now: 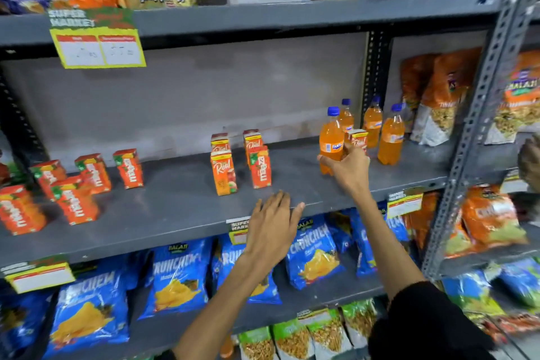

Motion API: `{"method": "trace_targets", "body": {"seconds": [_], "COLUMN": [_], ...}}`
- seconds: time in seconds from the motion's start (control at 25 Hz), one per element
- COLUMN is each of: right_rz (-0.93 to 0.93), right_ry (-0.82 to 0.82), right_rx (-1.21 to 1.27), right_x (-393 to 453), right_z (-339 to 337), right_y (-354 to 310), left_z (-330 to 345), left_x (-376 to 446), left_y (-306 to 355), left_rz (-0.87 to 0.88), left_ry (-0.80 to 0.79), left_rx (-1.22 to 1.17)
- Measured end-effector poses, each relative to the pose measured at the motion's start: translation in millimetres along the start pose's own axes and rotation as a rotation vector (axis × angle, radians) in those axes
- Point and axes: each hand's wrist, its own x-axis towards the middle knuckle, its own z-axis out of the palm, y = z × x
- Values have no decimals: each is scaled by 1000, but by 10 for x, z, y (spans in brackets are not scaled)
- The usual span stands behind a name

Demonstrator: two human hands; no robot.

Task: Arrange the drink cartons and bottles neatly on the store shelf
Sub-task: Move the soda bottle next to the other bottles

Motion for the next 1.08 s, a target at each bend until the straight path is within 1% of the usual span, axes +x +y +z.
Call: {"method": "trace_targets", "body": {"seconds": [0.08, 0.2, 0.4, 0.64, 0.72, 0.8, 0.88, 0.96, 1.08], "right_rz": [0, 11, 45, 117, 124, 101, 79, 76, 80], "right_ry": [17, -13, 11, 44, 56, 107, 131, 68, -110], "right_rx": [7, -15, -6, -71, -101, -122, -105, -76, -18], "right_x": [98, 166, 181, 165, 79, -101, -343, -534, -572], "right_z": [-5, 77, 208, 256, 242, 244, 302, 447, 765], "right_y": [63, 155, 239, 300, 309, 327, 303, 241, 63], "left_z": [110, 188, 149, 147, 150, 129, 90, 47, 9], "left_x": [56, 79, 50, 25, 16, 7, -24, -85, -177], "left_y": [33, 43, 42, 17, -13, -47, -101, -193, -410], "left_rz": [14, 4, 7, 22, 40, 51, 44, 20, -35], "left_ry": [-43, -71, -109, -131, -121, -112, -106, -87, -46], "left_rx": [42, 87, 71, 92, 91, 81, 85, 90, 121]}}
